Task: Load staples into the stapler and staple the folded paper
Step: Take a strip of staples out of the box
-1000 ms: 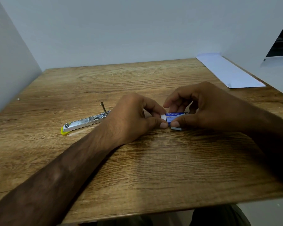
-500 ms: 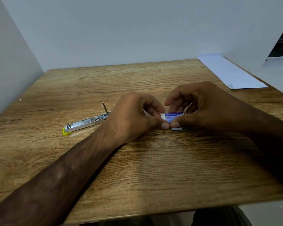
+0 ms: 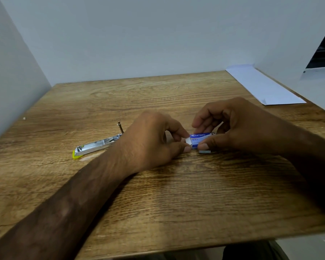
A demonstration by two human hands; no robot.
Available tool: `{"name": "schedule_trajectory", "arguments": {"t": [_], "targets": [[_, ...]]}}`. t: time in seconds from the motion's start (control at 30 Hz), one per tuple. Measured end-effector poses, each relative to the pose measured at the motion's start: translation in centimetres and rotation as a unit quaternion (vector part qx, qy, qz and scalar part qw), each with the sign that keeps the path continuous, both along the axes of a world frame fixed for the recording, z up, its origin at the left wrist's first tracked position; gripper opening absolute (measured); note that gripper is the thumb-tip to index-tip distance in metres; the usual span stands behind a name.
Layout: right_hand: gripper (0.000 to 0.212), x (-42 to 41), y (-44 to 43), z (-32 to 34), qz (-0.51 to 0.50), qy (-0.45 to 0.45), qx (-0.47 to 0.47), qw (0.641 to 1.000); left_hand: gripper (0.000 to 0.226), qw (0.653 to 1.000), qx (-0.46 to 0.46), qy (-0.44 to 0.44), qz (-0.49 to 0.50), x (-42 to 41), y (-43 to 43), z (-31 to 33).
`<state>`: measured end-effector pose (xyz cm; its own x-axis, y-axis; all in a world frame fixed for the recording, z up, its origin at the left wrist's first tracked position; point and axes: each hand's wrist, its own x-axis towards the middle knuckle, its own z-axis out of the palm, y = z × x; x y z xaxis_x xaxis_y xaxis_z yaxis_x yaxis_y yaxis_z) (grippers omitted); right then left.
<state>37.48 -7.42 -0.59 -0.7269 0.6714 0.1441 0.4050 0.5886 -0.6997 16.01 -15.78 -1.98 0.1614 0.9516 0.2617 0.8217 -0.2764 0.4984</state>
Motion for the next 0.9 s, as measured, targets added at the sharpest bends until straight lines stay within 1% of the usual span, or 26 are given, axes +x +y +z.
{"name": "schedule_trajectory", "arguments": {"t": [0.07,0.1,0.23,0.37,0.5,0.7,0.83,0.9], "targets": [[0.043,-0.1,0.0,0.0,0.0,-0.001,0.002,1.0,0.024,1.0,0.011,0.015,-0.005,0.0,0.0,0.0],[0.043,-0.1,0.1,-0.1,-0.001,0.003,0.002,1.0,0.024,1.0,0.011,0.008,-0.003,0.1,0.0,-0.1],[0.042,-0.1,0.1,-0.4,-0.003,0.022,0.002,1.0,0.024,0.997,-0.018,-0.08,0.017,0.3,0.2,-0.4],[0.041,-0.3,0.2,-0.6,-0.008,0.02,0.017,1.0,0.017,0.994,-0.018,-0.107,0.033,0.4,0.6,-0.7],[0.042,-0.4,0.2,-0.8,-0.008,0.021,0.031,0.999,0.022,0.99,-0.025,-0.134,0.028,0.4,0.8,-0.9],[0.042,-0.5,0.1,-1.0,-0.012,0.025,0.039,0.999,0.028,0.99,-0.014,-0.137,0.009,0.4,0.5,-1.0],[0.04,-0.5,0.1,-0.9,-0.011,0.012,0.042,0.999,0.025,0.99,-0.027,-0.141,0.011,0.3,0.7,-0.8],[0.037,-0.2,0.2,-0.7,-0.004,0.01,0.025,1.0,0.024,0.989,-0.027,-0.143,0.013,0.2,0.7,-0.8]]}}
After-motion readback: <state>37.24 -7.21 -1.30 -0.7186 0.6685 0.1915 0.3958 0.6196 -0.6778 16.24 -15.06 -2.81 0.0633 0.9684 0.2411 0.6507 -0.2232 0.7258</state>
